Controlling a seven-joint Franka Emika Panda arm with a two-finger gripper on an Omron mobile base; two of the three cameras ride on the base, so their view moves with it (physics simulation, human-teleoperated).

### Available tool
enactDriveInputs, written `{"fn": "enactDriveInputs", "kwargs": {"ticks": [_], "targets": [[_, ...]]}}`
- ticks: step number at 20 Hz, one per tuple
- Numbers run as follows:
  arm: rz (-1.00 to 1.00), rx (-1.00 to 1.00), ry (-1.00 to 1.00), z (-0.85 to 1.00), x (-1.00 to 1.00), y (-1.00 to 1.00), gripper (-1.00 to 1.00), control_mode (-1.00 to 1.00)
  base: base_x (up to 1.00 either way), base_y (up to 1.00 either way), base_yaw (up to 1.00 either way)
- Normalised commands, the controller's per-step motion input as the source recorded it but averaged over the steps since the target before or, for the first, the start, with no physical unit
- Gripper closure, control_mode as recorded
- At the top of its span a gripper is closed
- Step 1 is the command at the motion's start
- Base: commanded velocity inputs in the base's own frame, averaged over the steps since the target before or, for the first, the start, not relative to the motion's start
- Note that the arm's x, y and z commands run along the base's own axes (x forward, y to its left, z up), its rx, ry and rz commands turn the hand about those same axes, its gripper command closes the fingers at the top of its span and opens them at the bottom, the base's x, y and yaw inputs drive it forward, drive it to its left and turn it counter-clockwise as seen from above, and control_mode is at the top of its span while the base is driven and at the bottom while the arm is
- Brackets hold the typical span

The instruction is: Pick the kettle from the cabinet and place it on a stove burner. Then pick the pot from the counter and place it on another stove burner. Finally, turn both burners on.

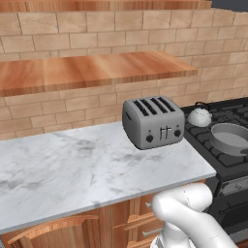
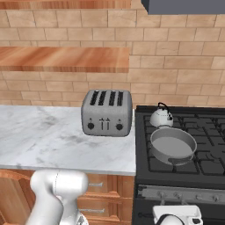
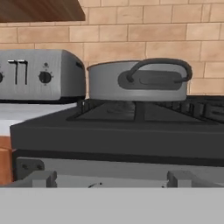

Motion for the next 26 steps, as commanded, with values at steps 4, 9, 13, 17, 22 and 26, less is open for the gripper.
{"fn": "enactDriveInputs", "kwargs": {"ticks": [4, 9, 13, 17, 22, 26], "targets": [[0.00, 0.01, -0.03, -0.22, 0.12, -0.17, -1.00, -1.00, 0.00, 0.00, 0.00], [0.00, 0.02, -0.03, -0.14, 0.19, -0.12, -1.00, -1.00, 0.00, 0.00, 0.00], [0.00, 0.03, -0.02, -0.12, 0.26, -0.05, -1.00, -1.00, 0.00, 0.00, 0.00], [0.00, 0.02, -0.02, -0.15, 0.19, -0.06, -1.00, -1.00, 0.00, 0.00, 0.00], [0.00, 0.01, -0.04, -0.20, 0.19, -0.06, -1.00, -1.00, 0.00, 0.00, 0.00], [0.00, 0.02, -0.05, -0.16, 0.18, -0.06, -1.00, -1.00, 0.00, 0.00, 0.00]]}}
